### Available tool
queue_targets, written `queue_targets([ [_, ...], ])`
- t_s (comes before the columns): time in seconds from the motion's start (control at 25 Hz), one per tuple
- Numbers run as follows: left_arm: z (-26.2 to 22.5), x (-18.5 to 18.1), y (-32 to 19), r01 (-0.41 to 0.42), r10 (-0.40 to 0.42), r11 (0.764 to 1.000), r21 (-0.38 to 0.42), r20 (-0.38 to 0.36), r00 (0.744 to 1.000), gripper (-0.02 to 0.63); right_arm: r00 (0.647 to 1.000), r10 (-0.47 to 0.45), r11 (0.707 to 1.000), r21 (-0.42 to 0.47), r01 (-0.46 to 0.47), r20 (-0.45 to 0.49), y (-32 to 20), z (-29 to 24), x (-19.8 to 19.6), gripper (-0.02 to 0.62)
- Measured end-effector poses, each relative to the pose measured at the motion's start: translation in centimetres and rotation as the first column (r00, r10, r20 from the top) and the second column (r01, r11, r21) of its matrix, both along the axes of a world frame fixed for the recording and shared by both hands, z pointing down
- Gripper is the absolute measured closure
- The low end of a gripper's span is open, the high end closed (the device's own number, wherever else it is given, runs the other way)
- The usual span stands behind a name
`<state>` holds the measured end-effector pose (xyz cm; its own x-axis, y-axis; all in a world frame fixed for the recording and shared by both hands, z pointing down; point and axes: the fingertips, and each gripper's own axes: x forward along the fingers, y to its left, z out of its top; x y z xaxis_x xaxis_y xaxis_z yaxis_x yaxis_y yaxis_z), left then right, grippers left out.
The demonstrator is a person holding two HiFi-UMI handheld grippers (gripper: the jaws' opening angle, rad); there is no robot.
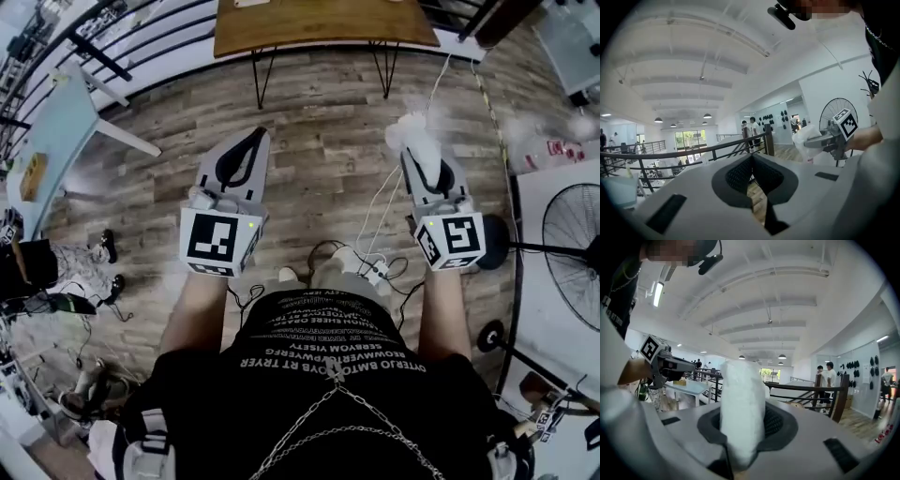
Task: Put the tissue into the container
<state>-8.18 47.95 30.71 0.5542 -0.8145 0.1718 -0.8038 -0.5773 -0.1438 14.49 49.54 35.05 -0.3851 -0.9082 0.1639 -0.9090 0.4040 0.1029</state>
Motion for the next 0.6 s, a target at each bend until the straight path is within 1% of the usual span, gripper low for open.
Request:
queue_targets([
  [0.12, 1.1, -4.5, 2.6, 0.022, -0.022, 1.0, -0.014, -0.013, 1.0, 0.581, 0.999, 0.033, 0.999, -0.021, -0.032, 0.029, 2.6, 0.7, -2.7, 0.48],
  [0.2, 1.9, -7.8, 4.3, 0.048, -0.048, 0.998, -0.028, -0.026, 0.998, 0.581, 0.998, 0.049, 0.998, -0.037, -0.048, 0.028, 4.4, 1.1, -4.6, 0.48],
  [0.32, 2.6, -12.2, 6.6, 0.078, -0.08, 0.996, -0.038, -0.03, 0.996, 0.581, 0.998, 0.05, 0.998, -0.05, -0.049, 0.024, 6.9, 1.4, -7.3, 0.48],
  [0.44, 2.6, -15.0, 7.7, 0.095, -0.096, 0.995, -0.036, -0.045, 0.994, 0.581, 0.999, 0.048, 0.998, -0.046, -0.047, 0.023, 8.3, 1.0, -9.4, 0.48],
  [0.6, 2.1, -17.3, 8.6, 0.105, -0.106, 0.994, -0.02, -0.06, 0.993, 0.581, 0.999, 0.045, 0.999, -0.028, -0.045, 0.018, 8.8, -0.2, -11.9, 0.48],
])
